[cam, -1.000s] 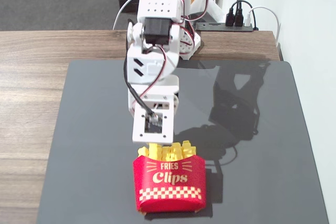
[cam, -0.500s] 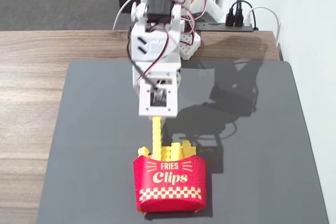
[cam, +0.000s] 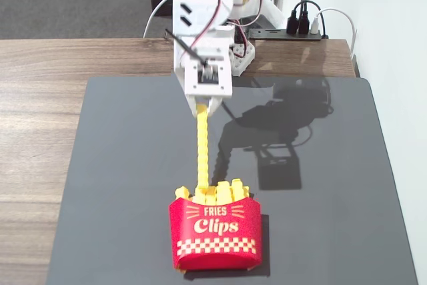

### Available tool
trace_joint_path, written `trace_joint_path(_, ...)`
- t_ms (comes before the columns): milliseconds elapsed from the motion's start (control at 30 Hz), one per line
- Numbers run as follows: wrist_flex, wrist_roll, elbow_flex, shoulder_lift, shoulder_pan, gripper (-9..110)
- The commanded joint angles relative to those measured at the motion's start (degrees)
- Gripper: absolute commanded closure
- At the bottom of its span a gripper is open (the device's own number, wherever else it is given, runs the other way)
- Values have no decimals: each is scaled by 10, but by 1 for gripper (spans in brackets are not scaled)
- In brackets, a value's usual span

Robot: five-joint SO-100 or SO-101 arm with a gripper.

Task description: Grab a fry

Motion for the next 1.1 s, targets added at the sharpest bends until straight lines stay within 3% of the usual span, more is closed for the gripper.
trace_joint_path(0,20,-3,-2,47,7,101)
trace_joint_path(500,79,-18,-12,163,27,101)
trace_joint_path(1067,131,-19,-163,112,23,101)
